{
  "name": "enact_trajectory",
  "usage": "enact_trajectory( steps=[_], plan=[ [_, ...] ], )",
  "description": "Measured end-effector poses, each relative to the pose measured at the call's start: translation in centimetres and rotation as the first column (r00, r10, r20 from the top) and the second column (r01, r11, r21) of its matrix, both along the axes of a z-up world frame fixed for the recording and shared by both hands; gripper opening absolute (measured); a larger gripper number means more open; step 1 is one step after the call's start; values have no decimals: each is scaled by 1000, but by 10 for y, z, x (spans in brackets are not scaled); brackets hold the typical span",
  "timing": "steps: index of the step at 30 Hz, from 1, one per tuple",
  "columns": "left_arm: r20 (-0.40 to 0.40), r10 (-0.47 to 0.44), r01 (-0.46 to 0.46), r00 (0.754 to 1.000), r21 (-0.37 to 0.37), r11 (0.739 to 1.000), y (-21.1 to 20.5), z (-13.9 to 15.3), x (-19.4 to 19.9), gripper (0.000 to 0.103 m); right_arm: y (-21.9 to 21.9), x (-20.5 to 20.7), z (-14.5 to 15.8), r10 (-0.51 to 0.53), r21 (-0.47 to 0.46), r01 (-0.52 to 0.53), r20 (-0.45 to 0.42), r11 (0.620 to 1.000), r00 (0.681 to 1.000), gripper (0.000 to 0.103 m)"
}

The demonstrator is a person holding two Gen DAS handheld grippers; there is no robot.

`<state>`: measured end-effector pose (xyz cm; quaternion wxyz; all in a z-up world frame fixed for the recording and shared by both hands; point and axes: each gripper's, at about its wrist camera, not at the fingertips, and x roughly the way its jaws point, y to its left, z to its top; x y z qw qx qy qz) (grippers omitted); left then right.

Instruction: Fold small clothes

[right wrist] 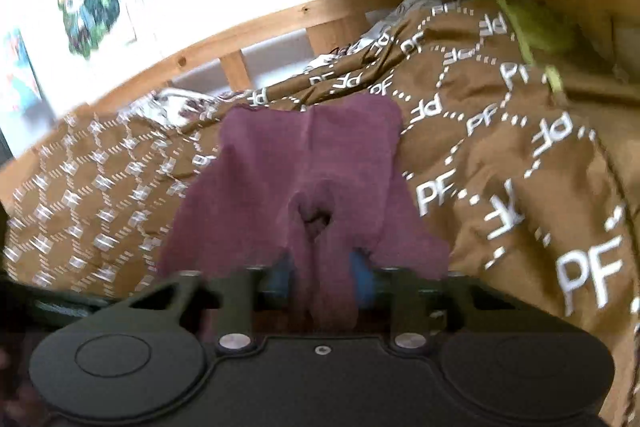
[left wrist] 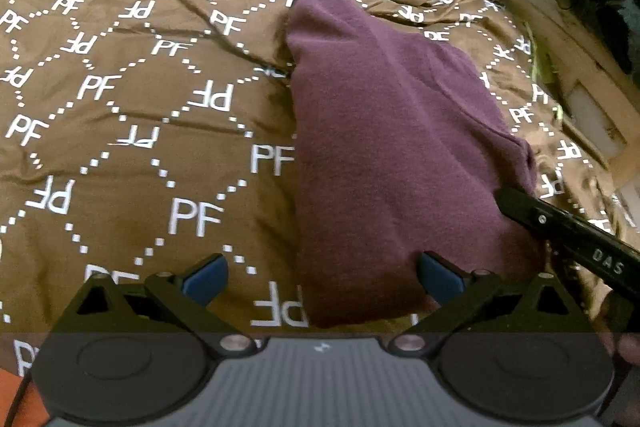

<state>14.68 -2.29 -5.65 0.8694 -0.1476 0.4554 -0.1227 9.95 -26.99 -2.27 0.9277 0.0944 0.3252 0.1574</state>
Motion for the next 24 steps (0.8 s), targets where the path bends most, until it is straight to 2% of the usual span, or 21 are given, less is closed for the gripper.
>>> enact_trajectory(
  steps=[1, 4, 8, 14, 17, 19, 21, 24],
  plan=[
    [2, -18, 18, 1000, -19, 1000, -1, 1, 0, 102, -1, 0, 1, 4, 4, -4, 10, 1000, 1000, 18],
    [24, -68, 69, 997, -48, 996, -6, 5, -2, 102, -3, -2, 6, -16, -11, 16, 49, 1000, 999, 15],
    [40, -110, 111, 993, -25, 993, -15, 8, -5, 102, -12, 1, 6, -51, -9, 51, 40, 999, 998, 15],
    [22, -104, 104, 994, -22, 994, -16, 6, -5, 102, -15, 3, -4, -63, -1, 63, 11, 998, 998, 18],
    [20, -103, 103, 994, -19, 994, -16, 6, -5, 102, -15, 1, -4, -58, -3, 58, 20, 998, 998, 31],
    [17, -104, 104, 994, -17, 994, -16, 6, -5, 102, -16, 0, -4, -62, -3, 62, 21, 998, 998, 44],
    [12, -104, 104, 995, -14, 994, -17, 5, -4, 102, -17, -1, -1, -63, -2, 63, 36, 998, 997, 49],
    [3, -103, 103, 995, -11, 995, -17, 4, -4, 102, -19, -3, 4, -68, 1, 68, 69, 998, 995, 66]
  ],
)
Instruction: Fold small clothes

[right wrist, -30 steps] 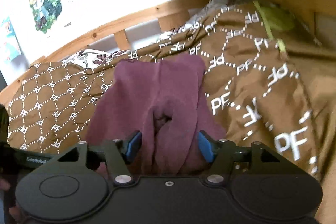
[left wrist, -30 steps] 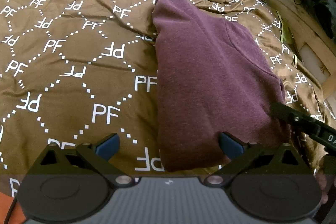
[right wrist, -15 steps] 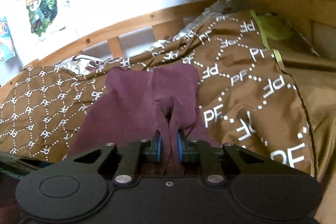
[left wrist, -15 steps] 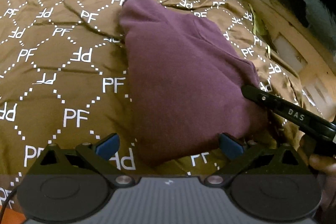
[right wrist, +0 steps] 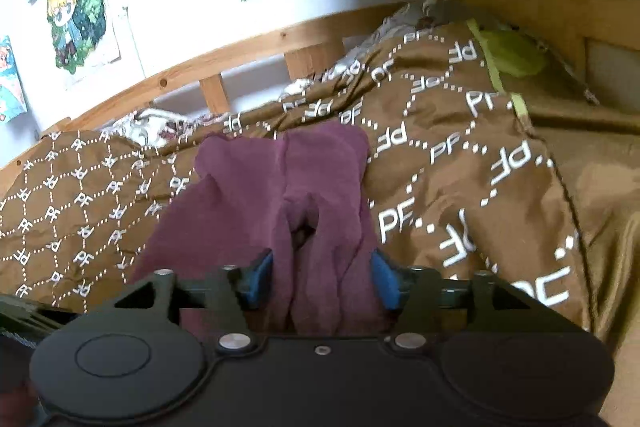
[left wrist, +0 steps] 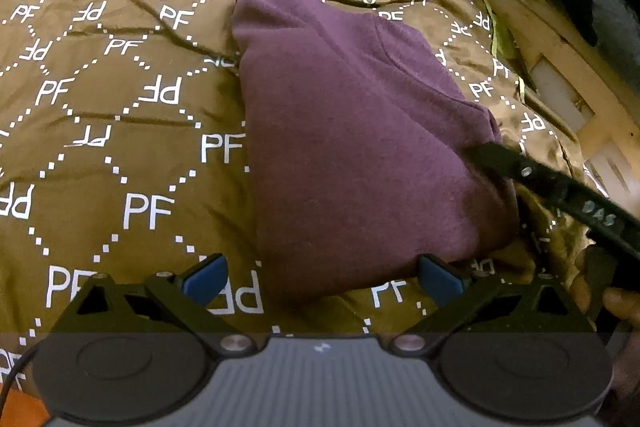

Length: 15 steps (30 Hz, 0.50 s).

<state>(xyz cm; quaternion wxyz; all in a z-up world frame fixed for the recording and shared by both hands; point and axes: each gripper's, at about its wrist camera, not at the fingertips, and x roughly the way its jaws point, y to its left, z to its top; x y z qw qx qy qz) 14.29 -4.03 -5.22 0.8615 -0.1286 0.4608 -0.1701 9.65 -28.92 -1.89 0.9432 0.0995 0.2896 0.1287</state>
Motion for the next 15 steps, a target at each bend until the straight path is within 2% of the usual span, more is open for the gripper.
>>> enact_trajectory(
  steps=[1, 3, 7, 11, 13, 15],
  plan=[
    [-1, 0, 0, 1000, 1, 1000, 0, 0, 0, 102, -1, 0, 1, -2, 8, 2, 11, 1000, 1000, 74],
    [-1, 0, 0, 1000, 4, 1000, -1, 0, 0, 102, -4, 1, 1, -3, 23, 2, 21, 1000, 1000, 81],
    [-2, -3, 3, 1000, 14, 1000, -2, 0, 0, 102, -10, 19, -2, 4, 83, -7, 36, 997, 999, 88],
    [-5, -5, 5, 1000, 29, 1000, -3, 0, -2, 102, -14, 43, -11, 9, 151, -12, 16, 989, 1000, 92],
    [-6, -5, 5, 1000, 34, 999, -3, 0, -2, 102, -16, 48, -19, 8, 162, -7, -5, 987, 1000, 100],
    [-9, -6, 6, 1000, 41, 999, -4, -1, -1, 102, -17, 50, -27, 9, 151, -6, -15, 988, 1000, 100]
  ],
)
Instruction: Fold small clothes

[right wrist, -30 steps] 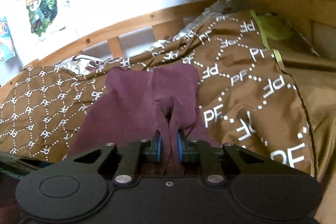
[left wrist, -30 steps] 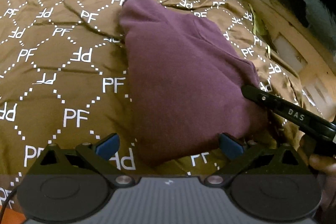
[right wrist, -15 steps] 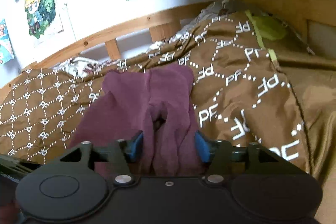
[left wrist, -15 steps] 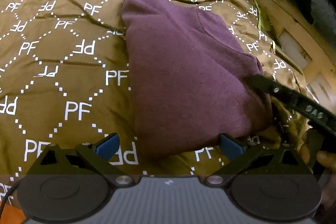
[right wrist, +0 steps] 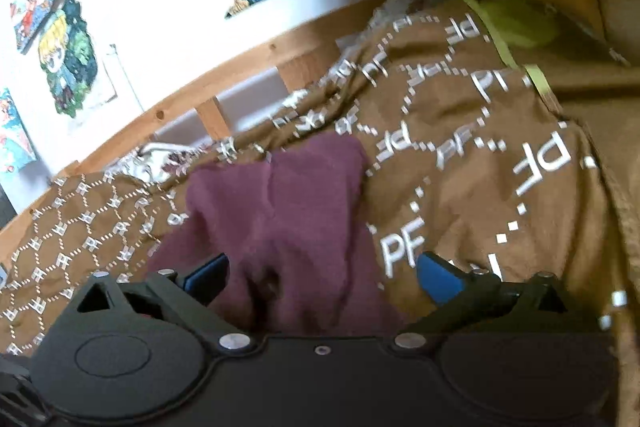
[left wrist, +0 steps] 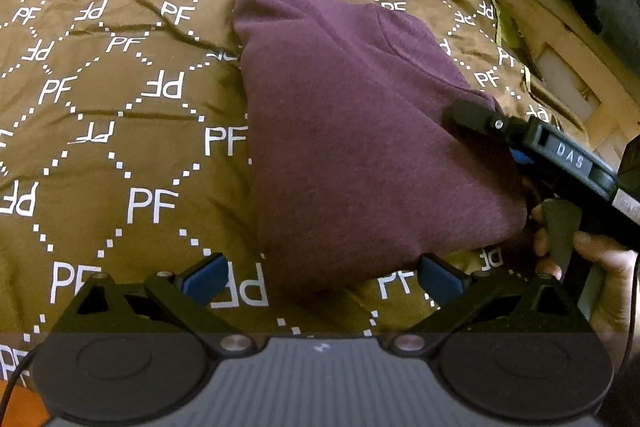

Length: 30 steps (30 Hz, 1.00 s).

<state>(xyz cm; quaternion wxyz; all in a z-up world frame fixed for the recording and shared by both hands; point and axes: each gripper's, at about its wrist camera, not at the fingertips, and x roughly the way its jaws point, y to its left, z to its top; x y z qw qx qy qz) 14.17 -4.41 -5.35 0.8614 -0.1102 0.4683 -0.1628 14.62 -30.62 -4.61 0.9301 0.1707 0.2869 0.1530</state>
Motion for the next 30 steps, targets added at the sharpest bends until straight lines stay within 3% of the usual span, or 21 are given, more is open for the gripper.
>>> enact_trajectory(
  steps=[13, 17, 20, 28, 30],
  plan=[
    [-6, -19, 20, 1000, 34, 999, -6, -3, 1, 102, 11, -4, -10, 27, -91, -26, 11, 995, 1000, 102],
    [42, -50, 53, 998, -54, 997, -3, 6, -4, 102, 13, -4, -10, 28, -102, -27, 11, 994, 1000, 102],
    [77, -66, 70, 995, -57, 996, -5, 12, -8, 102, 14, -4, -11, 32, -110, -30, 15, 994, 999, 102],
    [197, 69, -41, 978, -142, 989, 22, 27, -11, 102, 14, -5, -11, 33, -113, -31, 19, 993, 999, 102],
    [189, 91, -66, 978, -133, 989, 25, 28, -4, 103, 13, -5, -11, 35, -107, -32, 20, 994, 999, 102]
  ],
)
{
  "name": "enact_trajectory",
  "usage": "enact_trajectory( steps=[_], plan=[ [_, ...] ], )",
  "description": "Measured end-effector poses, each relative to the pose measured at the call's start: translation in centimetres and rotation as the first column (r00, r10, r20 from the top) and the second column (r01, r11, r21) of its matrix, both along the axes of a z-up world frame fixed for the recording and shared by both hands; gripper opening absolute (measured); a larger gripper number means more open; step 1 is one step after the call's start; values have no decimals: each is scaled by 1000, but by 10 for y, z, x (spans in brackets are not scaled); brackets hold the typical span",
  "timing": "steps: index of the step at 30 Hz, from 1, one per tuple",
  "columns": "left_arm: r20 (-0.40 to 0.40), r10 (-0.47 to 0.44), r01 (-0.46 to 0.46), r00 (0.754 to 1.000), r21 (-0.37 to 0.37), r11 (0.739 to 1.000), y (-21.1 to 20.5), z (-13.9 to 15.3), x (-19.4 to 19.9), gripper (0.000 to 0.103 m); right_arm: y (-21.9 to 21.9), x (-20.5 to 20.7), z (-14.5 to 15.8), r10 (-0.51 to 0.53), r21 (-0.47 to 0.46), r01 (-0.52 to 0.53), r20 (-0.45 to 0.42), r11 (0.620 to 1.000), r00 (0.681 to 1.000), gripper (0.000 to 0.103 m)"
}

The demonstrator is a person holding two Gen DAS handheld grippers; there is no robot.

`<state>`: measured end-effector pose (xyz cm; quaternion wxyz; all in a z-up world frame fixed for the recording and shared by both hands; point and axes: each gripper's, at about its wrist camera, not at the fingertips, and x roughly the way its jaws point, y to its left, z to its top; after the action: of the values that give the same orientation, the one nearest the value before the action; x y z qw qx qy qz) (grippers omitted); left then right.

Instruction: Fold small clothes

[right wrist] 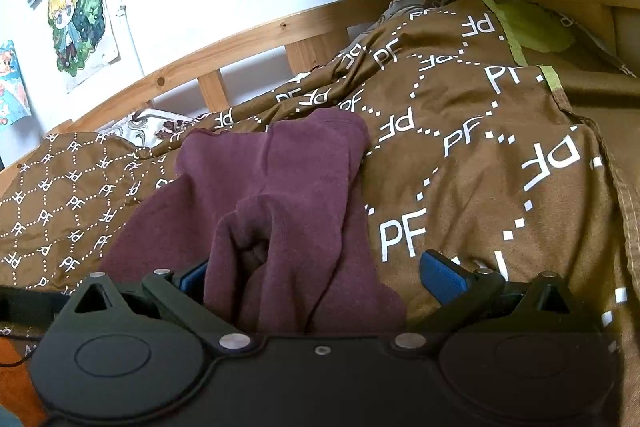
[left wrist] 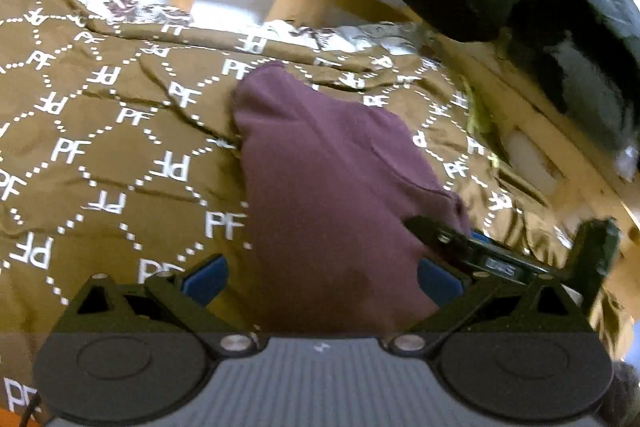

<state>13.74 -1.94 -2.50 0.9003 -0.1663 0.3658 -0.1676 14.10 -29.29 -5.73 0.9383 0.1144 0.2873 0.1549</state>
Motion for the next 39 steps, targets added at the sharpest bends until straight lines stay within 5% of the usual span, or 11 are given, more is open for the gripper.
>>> enact_trajectory(
  steps=[8, 14, 23, 28, 33, 36, 39],
  plan=[
    [-164, 11, -9, 986, 13, 1000, -1, -25, 33, 102, -2, -5, 3, -28, 8, 27, 6, 1000, 1000, 93],
    [-239, 1, -16, 971, -60, 998, 9, -41, 49, 102, 1, -4, 2, -4, 43, 5, -20, 999, 1000, 84],
    [-232, -36, 18, 972, -83, 996, 10, -47, 55, 102, -16, 24, 10, 18, 246, 13, -121, 969, 993, 92],
    [-216, -76, 54, 973, -104, 993, 14, -48, 58, 102, -10, 61, 16, 18, 241, 34, -210, 970, 977, 83],
    [-200, -133, 86, 971, -230, 969, 26, -50, 63, 102, -1, 85, 16, 26, 223, 33, -256, 974, 966, 80],
    [-201, -162, 110, 966, -246, 963, 25, -49, 67, 91, 4, 93, 16, 16, 224, 45, -262, 974, 965, 75],
    [-234, -188, 128, 954, -250, 960, 21, -52, 70, 72, 7, 99, 17, -14, 209, 72, -267, 975, 964, 49]
  ],
)
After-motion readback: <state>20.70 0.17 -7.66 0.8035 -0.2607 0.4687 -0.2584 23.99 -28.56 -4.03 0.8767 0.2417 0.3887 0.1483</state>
